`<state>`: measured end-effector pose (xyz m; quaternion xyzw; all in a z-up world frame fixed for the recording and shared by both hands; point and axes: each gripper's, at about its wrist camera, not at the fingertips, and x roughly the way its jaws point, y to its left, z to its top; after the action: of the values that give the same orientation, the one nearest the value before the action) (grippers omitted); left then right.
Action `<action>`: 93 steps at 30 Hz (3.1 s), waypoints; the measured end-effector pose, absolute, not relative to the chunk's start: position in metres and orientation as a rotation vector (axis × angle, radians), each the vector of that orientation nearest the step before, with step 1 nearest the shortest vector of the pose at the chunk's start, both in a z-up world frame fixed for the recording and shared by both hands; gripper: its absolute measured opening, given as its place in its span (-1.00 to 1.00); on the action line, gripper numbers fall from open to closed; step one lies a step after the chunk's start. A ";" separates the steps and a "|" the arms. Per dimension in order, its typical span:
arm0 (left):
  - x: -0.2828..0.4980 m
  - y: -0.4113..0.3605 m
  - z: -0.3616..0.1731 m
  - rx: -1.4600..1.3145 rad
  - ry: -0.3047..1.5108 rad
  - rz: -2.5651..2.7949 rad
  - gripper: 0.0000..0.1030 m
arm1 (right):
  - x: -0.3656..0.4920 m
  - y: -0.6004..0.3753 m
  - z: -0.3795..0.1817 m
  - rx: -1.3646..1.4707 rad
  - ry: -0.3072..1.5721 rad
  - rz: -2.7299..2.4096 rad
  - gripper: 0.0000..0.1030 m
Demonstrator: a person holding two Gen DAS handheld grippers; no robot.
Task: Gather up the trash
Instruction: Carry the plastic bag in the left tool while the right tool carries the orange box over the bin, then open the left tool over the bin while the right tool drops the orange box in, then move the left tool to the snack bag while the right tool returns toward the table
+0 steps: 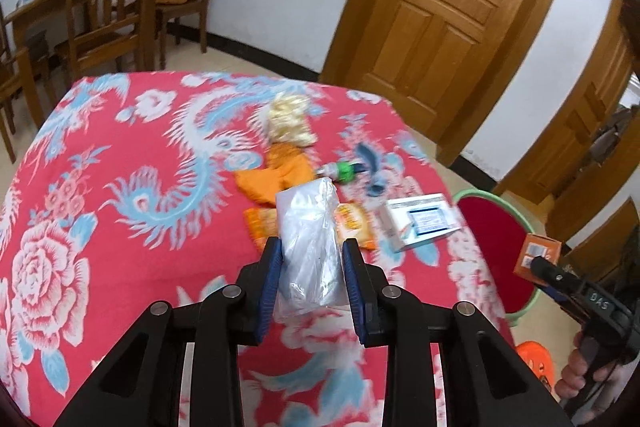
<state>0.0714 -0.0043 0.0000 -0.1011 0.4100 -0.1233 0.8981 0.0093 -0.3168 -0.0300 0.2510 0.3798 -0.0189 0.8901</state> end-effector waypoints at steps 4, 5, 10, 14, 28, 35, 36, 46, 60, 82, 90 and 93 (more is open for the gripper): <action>0.073 -0.023 0.006 -0.199 0.847 -0.296 -0.39 | 0.002 -0.330 -0.030 0.540 0.769 -0.075 0.06; 0.073 -0.029 0.007 -0.195 0.847 -0.306 -0.39 | -0.001 -0.334 -0.030 0.546 0.763 -0.086 0.06; 0.075 -0.063 0.014 -0.160 0.838 -0.373 -0.39 | -0.013 -0.356 -0.030 0.566 0.734 -0.141 0.06; 0.077 -0.093 0.016 -0.129 0.842 -0.425 -0.39 | -0.022 -0.371 -0.031 0.590 0.712 -0.174 0.06; 0.086 -0.203 0.000 -0.015 0.892 -0.593 -0.39 | -0.032 -0.413 -0.045 0.657 0.699 -0.251 0.06; 0.090 -0.242 -0.019 0.044 0.931 -0.643 -0.39 | -0.033 -0.428 -0.057 0.683 0.714 -0.273 0.06; 0.091 -0.247 -0.023 0.052 0.939 -0.645 -0.39 | -0.033 -0.430 -0.059 0.686 0.716 -0.276 0.06; 0.099 -0.260 -0.034 0.066 0.962 -0.636 -0.32 | -0.028 -0.432 -0.064 0.697 0.741 -0.283 0.09; 0.100 -0.248 -0.029 0.045 0.946 -0.607 -0.14 | -0.026 -0.429 -0.064 0.704 0.737 -0.276 0.12; 0.093 -0.205 -0.011 -0.016 0.912 -0.540 -0.14 | -0.029 -0.415 -0.057 0.696 0.723 -0.251 0.16; 0.089 -0.181 -0.004 -0.042 0.897 -0.505 -0.14 | -0.028 -0.404 -0.050 0.683 0.720 -0.229 0.18; 0.089 -0.171 -0.003 -0.050 0.894 -0.487 -0.14 | -0.027 -0.398 -0.048 0.677 0.722 -0.218 0.18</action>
<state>0.0887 -0.1708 -0.0027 -0.0241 0.4279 -0.2331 0.8729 -0.0272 -0.3977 -0.0484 0.3243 0.3456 -0.1042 0.8744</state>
